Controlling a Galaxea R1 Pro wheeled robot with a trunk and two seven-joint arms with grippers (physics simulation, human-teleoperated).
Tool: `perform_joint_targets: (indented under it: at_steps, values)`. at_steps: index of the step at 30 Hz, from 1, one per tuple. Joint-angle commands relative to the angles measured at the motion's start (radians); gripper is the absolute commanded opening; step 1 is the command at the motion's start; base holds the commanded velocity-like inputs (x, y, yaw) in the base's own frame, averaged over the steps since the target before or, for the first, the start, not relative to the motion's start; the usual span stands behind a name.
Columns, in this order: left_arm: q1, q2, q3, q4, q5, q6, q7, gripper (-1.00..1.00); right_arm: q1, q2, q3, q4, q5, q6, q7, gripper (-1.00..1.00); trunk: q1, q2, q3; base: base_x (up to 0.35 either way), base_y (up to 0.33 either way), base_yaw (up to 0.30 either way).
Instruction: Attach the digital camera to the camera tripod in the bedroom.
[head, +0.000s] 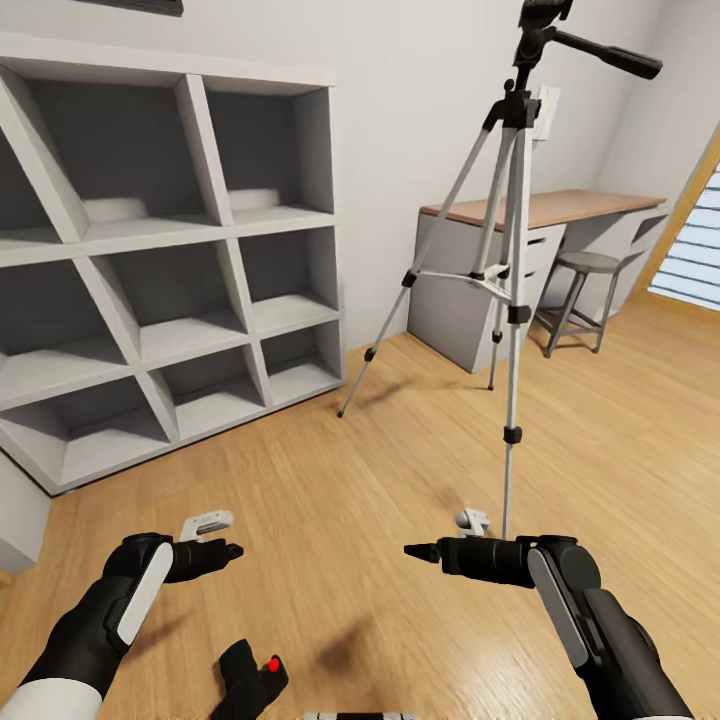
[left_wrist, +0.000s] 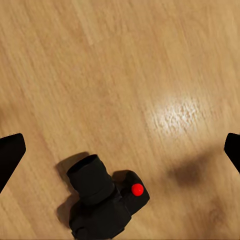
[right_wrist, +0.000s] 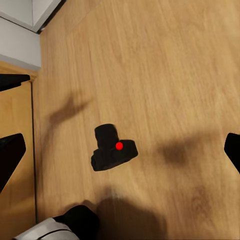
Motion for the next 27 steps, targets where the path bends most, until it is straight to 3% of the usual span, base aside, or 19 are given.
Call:
perform_joint_targets:
  at_steps: [1,27]
  values:
    - [0.000,0.000,0.001,-0.001,0.003,0.005,0.000,1.00,-0.001,0.000,0.001,-0.001,0.000,0.004,0.002,1.00,0.000,-0.001,-0.005,0.000,0.000,0.000]
    - [0.000,0.000,0.001,-0.001,0.004,0.005,0.000,1.00,-0.001,0.000,0.002,0.001,0.001,0.001,-0.001,1.00,0.012,-0.007,-0.105,0.000,0.000,0.000]
